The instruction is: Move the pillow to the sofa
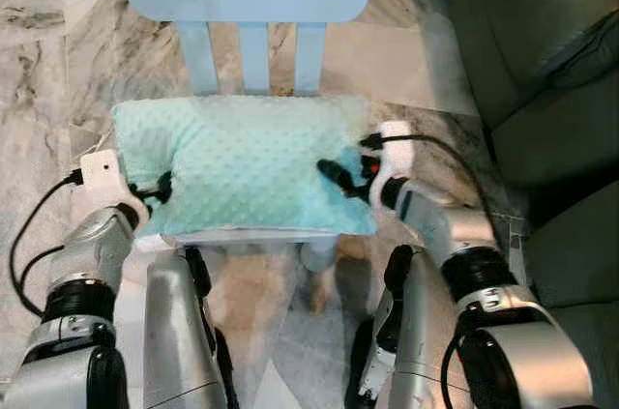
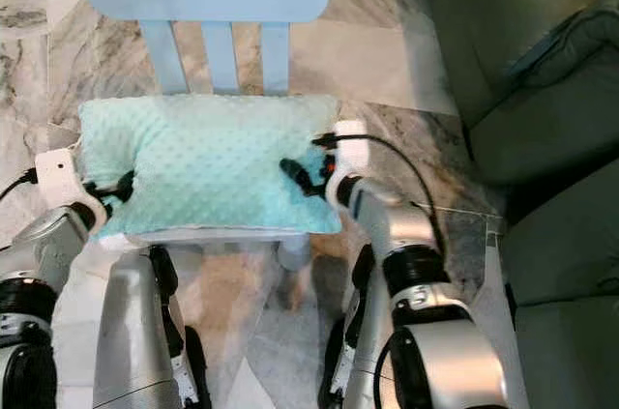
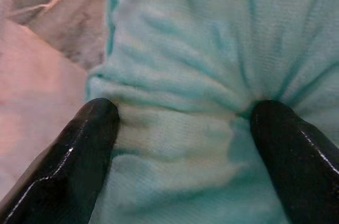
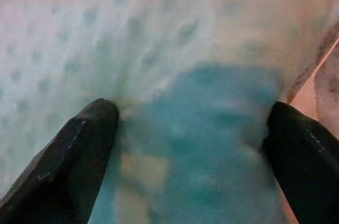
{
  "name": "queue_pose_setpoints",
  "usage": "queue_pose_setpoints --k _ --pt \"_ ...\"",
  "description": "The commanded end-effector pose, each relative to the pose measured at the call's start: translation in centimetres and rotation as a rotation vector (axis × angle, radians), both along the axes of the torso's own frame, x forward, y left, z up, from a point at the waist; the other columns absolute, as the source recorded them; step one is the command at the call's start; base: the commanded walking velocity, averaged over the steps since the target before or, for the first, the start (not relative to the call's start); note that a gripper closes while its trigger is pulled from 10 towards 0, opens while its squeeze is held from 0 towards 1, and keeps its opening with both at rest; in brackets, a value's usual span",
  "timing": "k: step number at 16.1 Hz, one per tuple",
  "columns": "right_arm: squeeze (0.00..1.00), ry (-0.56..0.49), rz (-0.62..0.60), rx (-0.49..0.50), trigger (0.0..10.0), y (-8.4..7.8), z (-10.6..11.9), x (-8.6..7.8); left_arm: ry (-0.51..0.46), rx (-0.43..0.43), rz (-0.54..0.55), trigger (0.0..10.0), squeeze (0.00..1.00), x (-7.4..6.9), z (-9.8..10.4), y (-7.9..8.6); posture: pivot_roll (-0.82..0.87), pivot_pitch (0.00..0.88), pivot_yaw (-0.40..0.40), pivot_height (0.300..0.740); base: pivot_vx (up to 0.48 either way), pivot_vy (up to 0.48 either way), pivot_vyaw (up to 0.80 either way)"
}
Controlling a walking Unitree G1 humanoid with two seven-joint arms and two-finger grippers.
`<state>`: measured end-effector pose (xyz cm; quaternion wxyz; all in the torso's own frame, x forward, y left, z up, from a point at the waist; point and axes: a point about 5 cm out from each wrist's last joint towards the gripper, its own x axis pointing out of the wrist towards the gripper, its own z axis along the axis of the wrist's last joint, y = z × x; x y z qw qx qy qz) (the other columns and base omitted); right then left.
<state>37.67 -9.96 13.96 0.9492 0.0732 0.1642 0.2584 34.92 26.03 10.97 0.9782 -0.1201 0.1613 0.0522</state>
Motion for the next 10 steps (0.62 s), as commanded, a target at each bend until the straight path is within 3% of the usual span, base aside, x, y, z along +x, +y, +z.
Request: queue_pose_setpoints --k 1,4,5,6,7,8,9,10 --pt "0.0 0.033 -0.024 -0.059 10.0 -0.2 -1.0 -0.2 0.077 -0.043 -0.057 10.0 0.0 -0.5 -1.8 -1.2 -0.07 0.389 -0.08 0.456 0.0 0.0 0.0" --pt "0.0 0.092 -0.081 -0.08 10.0 -0.7 -2.1 -0.3 0.11 -0.114 -0.146 10.0 0.0 -0.8 -2.5 -2.6 -0.08 0.391 -0.082 0.456 0.0 0.0 0.0" --pt "0.0 0.135 -0.08 -0.05 10.0 -0.6 -2.8 -0.7 0.113 -0.181 -0.203 10.0 0.0 -1.0 -2.8 -3.6 -0.07 0.39 -0.083 0.456 0.0 0.0 0.0" --pt "0.0 0.18 -0.07 -0.004 10.0 -0.1 -3.4 -1.0 0.123 -0.196 -0.295 10.0 0.0 -1.5 -3.2 -4.9 -0.07 0.391 -0.083 0.456 0.0 0.0 0.0" --pt "0.0 0.189 -0.045 0.0 10.0 0.4 -3.6 -1.3 0.123 -0.183 -0.321 4.0 0.0 -1.8 -3.4 -5.4 -0.07 0.391 -0.082 0.456 0.0 0.0 0.0" --pt "0.0 0.191 -0.025 0.019 10.0 0.8 -3.5 -1.4 0.121 -0.171 -0.34 1.1 0.0 -1.9 -3.5 -5.5 -0.07 0.392 -0.083 0.456 0.0 0.0 0.0" --pt "0.0 0.185 0.024 0.076 0.0 1.9 -3.1 -1.6 0.116 -0.153 -0.382 0.0 0.0 -2.2 -3.4 -5.9 -0.07 0.393 -0.084 0.456 0.0 0.0 0.0" --pt "0.0 0.183 0.032 0.082 0.0 2.1 -3.0 -1.7 0.116 -0.144 -0.387 0.0 0.0 -2.2 -3.4 -5.9 -0.07 0.393 -0.084 0.456 0.0 0.0 0.0"
